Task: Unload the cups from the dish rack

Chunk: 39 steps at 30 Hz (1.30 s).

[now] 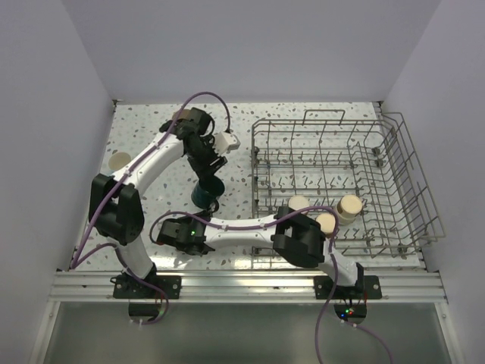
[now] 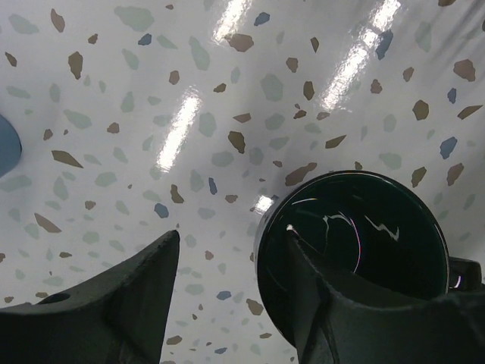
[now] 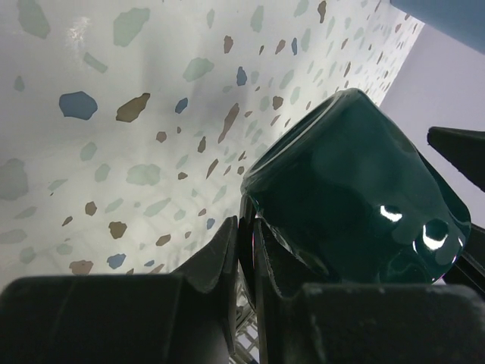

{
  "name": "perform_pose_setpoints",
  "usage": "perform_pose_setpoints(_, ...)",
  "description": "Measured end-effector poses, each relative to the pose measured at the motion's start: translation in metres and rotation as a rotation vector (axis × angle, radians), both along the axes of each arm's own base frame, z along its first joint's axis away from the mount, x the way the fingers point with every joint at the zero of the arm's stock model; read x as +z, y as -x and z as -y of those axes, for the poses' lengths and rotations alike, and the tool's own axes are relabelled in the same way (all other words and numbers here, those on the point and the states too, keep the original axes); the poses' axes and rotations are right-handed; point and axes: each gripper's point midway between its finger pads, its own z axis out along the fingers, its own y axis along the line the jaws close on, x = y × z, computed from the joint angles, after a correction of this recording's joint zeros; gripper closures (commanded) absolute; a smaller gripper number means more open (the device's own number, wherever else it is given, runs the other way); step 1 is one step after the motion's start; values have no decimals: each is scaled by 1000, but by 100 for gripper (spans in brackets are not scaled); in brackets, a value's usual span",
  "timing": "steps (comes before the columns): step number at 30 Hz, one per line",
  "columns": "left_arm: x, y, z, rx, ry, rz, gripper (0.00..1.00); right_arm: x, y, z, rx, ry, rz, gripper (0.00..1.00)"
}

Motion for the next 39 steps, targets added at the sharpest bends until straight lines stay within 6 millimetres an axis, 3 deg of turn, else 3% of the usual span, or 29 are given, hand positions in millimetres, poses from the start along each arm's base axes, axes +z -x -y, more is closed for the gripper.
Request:
perform_pose_setpoints(6,-10,11,-4,-44,-24,-35,60,2,-1,-2,5,-6,10,100)
perform_pose_setpoints(7,-12,14,-4,-54,-27,-43,65,2,-1,-3,6,-6,11,100)
perform_pose_setpoints(8,-13,17,-4,-62,-29,-52,80,2,-2,-3,7,-5,12,100)
perform_pose_setpoints(10,-17,22,-2,-82,-35,-65,100,2,-2,-3,11,-3,10,100)
perform_pose_setpoints(16,-16,26,3,-90,-17,-63,100,1,4,-7,26,-6,6,99)
perform_pose_setpoints(17,-16,25,3,-89,-15,-59,100,1,3,-7,25,-8,8,84)
perform_pose_setpoints(18,-15,25,2,-85,-12,-53,100,1,3,-7,22,-11,9,55)
perform_pose_setpoints(19,-14,24,1,-78,-9,-44,100,2,2,-7,14,-20,13,40)
perform_pose_setpoints(21,-11,15,-3,-69,-12,7,100,6,1,-7,3,-25,38,20)
perform_pose_setpoints(22,-9,10,-5,-56,-4,23,100,8,1,-7,-4,-36,51,2)
perform_pose_setpoints(24,-6,1,-13,-25,7,48,100,10,-1,-8,-16,-52,67,2)
perform_pose_setpoints(31,3,-24,-60,146,78,96,100,27,-2,-13,-27,-124,85,2)
perform_pose_setpoints(39,-2,-46,-170,510,124,181,100,85,18,-18,-24,-388,-19,2)
